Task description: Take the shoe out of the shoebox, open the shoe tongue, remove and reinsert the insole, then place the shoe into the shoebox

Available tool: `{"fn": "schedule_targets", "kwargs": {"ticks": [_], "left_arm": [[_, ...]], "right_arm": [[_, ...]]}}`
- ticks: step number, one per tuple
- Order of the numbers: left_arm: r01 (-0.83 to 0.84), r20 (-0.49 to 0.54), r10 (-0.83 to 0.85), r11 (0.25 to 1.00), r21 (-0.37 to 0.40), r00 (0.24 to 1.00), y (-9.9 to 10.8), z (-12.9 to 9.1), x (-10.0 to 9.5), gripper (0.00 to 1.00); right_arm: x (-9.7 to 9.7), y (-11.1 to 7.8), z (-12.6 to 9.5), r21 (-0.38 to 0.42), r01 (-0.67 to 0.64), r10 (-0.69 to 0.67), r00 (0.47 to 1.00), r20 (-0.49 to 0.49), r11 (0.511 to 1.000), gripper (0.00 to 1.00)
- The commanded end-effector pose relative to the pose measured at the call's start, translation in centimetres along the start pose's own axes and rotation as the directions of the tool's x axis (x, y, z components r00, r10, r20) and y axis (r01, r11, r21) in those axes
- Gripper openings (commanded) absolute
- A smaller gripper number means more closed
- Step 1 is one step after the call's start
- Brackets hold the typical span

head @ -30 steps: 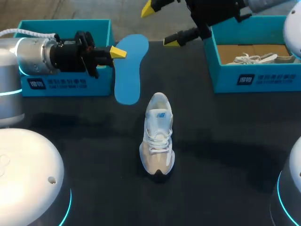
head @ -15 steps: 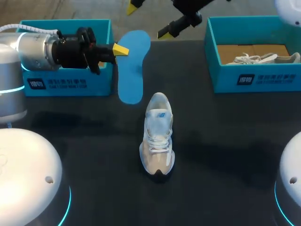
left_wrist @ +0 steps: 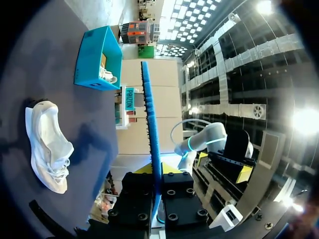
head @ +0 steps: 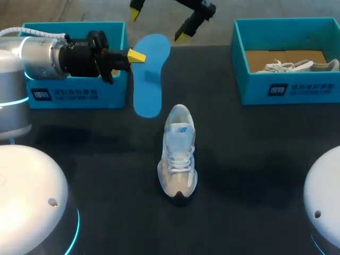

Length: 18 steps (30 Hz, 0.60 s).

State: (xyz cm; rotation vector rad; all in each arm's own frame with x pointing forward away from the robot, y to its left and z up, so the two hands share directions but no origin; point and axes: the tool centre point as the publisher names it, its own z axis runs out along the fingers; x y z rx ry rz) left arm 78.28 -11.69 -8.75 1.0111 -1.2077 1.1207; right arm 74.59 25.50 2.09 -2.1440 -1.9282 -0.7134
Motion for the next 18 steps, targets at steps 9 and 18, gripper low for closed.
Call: {"fn": "schedule_targets", "kwargs": {"ticks": [9,18], "left_arm": [[0.000,0.002,0.000,1.000,-0.001,1.000,0.0,0.0,0.0,0.00],[0.000,0.002,0.000,1.000,-0.001,1.000,0.0,0.0,0.0,0.00]], "right_arm": [[1.1,0.3,0.6,0.012,0.024,-0.027,0.922,0.386,1.000,1.00],[1.5,-0.1,1.1,0.009,0.012,-0.015,0.907,0.420,1.000,1.00]]}}
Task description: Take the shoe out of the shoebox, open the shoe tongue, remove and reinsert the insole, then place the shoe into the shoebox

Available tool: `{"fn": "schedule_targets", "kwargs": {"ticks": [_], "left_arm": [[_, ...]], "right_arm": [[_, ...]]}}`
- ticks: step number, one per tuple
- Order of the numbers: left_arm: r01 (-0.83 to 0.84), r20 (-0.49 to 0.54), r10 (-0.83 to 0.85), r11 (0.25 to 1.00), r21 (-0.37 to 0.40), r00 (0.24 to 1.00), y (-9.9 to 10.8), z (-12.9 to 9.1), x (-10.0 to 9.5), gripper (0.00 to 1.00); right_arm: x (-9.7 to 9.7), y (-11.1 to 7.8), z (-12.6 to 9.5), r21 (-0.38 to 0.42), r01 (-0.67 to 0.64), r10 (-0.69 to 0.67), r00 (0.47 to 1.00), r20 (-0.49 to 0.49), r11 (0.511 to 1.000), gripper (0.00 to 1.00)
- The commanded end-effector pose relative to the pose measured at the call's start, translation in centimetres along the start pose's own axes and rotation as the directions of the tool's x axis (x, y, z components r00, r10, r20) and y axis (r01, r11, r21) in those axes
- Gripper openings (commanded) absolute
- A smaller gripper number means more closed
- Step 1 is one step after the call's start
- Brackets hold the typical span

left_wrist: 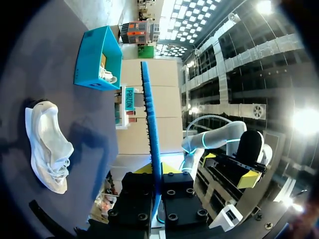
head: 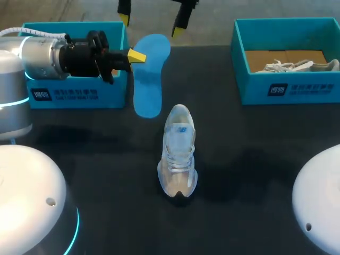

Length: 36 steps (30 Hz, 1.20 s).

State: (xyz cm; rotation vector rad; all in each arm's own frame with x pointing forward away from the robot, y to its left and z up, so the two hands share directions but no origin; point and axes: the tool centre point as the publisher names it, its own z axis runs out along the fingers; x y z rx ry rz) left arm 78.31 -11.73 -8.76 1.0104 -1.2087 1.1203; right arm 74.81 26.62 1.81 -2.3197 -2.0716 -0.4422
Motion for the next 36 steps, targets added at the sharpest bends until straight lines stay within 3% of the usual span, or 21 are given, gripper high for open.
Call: {"fn": "schedule_targets", "kwargs": {"ticks": [1,12,36], "left_arm": [[0.000,0.002,0.000,1.000,0.000,1.000,0.0,0.0,0.0,0.00],[0.000,0.002,0.000,1.000,0.000,1.000,0.0,0.0,0.0,0.00],[0.000,0.002,0.000,1.000,0.000,1.000,0.0,0.0,0.0,0.00]], "right_arm": [[0.8,-0.1,0.2,0.003,-0.006,0.005,0.985,0.173,1.000,1.00],[1.2,-0.3,1.5,0.062,0.004,-0.015,0.984,0.177,0.998,1.00],[1.2,-0.3,1.5,0.062,0.004,-0.015,0.984,0.177,0.998,1.00]]}}
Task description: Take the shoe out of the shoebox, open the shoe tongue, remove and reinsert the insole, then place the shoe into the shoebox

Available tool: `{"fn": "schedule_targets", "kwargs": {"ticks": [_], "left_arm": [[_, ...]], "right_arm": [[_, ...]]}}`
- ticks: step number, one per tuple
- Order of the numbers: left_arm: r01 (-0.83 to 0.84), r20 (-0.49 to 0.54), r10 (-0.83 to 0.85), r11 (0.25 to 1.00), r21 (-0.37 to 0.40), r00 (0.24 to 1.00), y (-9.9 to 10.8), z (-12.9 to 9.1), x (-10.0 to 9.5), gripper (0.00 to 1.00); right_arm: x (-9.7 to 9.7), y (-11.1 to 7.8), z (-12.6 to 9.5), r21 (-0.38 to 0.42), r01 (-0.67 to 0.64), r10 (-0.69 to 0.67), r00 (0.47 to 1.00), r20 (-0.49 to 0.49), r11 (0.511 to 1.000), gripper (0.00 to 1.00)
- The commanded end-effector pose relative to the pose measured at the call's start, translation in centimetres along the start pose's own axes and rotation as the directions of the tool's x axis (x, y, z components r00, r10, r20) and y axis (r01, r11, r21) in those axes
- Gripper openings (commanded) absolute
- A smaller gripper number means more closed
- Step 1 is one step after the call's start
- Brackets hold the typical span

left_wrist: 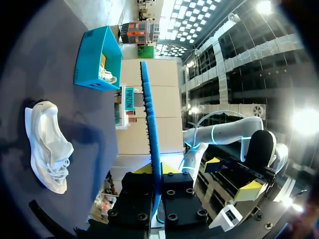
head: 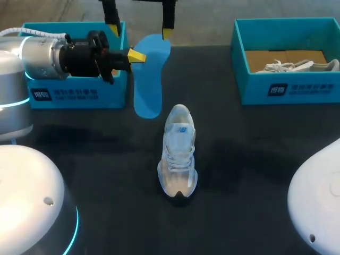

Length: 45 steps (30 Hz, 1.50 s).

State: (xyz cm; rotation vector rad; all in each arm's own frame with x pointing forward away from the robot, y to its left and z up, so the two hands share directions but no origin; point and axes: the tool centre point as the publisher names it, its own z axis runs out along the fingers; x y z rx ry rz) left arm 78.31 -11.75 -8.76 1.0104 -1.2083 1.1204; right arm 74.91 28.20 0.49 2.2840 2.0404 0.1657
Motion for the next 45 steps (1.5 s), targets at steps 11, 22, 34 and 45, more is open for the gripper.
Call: {"fn": "schedule_targets", "kwargs": {"ticks": [11,22,34,45], "left_arm": [[0.000,0.002,0.000,1.000,0.000,1.000,0.0,0.0,0.0,0.00],[0.000,0.002,0.000,1.000,0.000,1.000,0.0,0.0,0.0,0.00],[0.000,0.002,0.000,1.000,0.000,1.000,0.0,0.0,0.0,0.00],[0.000,0.002,0.000,1.000,0.000,1.000,0.0,0.0,0.0,0.00]], "right_arm": [[0.0,0.0,0.0,0.000,-0.001,0.001,1.000,-0.001,1.000,1.00],[-2.7,0.0,-0.3,-0.016,-0.062,0.059,0.988,-0.146,0.998,1.00],[-7.2,0.1,0.6,-0.021,-0.094,0.090,0.983,-0.160,0.995,1.00],[-8.2,-0.1,1.2,0.010,-0.099,0.096,0.931,-0.351,0.995,1.00]]}}
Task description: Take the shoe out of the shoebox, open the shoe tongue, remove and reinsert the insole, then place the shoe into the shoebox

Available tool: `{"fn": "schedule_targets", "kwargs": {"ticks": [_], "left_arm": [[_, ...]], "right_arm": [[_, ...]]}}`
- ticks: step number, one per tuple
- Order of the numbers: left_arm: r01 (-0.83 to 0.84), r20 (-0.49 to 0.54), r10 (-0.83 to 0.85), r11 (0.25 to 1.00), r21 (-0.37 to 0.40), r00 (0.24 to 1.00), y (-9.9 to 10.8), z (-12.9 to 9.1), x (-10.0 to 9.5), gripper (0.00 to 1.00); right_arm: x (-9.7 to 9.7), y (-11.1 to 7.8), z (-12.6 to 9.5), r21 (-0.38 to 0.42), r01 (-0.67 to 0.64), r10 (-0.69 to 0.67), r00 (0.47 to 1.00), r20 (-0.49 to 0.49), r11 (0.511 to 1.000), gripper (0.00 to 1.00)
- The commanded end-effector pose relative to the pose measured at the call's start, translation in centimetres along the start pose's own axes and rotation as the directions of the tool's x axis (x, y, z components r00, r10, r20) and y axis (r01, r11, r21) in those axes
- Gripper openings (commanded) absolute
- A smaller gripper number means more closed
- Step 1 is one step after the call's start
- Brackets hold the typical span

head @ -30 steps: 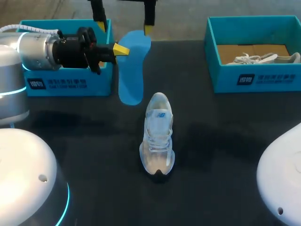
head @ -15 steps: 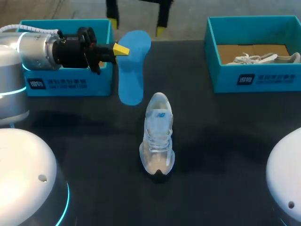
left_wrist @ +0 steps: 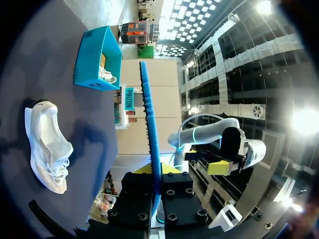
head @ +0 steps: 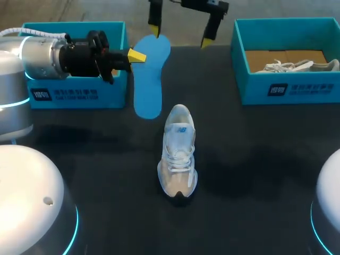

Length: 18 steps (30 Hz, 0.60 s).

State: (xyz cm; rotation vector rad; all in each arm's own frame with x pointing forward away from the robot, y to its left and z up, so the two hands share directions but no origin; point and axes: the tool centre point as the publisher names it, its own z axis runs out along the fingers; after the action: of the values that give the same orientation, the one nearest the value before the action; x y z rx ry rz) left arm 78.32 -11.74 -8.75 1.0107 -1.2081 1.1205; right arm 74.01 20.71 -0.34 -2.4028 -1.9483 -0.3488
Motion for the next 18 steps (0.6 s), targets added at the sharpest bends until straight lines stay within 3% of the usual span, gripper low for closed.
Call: {"fn": "schedule_targets", "kwargs": {"ticks": [1,4,6,10,18], "left_arm": [[0.000,0.002,0.000,1.000,0.000,1.000,0.0,0.0,0.0,0.00],[0.000,0.002,0.000,1.000,0.000,1.000,0.0,0.0,0.0,0.00],[0.000,0.002,0.000,1.000,0.000,1.000,0.0,0.0,0.0,0.00],[0.000,0.002,0.000,1.000,0.000,1.000,0.0,0.0,0.0,0.00],[0.000,0.002,0.000,1.000,0.000,1.000,0.0,0.0,0.0,0.00]], "right_arm": [[-0.7,0.1,0.6,0.006,0.002,-0.001,0.973,-0.231,1.000,1.00],[-0.9,0.1,0.4,-0.007,0.007,-0.008,0.943,-0.332,1.000,1.00],[-1.0,0.2,0.3,-0.004,-0.005,0.003,0.895,-0.446,1.000,1.00],[-1.3,0.5,0.3,-0.006,-0.027,0.019,0.811,-0.585,1.000,1.00],[-1.9,0.9,0.8,0.019,-0.048,0.046,0.677,-0.735,0.999,1.00]]}}
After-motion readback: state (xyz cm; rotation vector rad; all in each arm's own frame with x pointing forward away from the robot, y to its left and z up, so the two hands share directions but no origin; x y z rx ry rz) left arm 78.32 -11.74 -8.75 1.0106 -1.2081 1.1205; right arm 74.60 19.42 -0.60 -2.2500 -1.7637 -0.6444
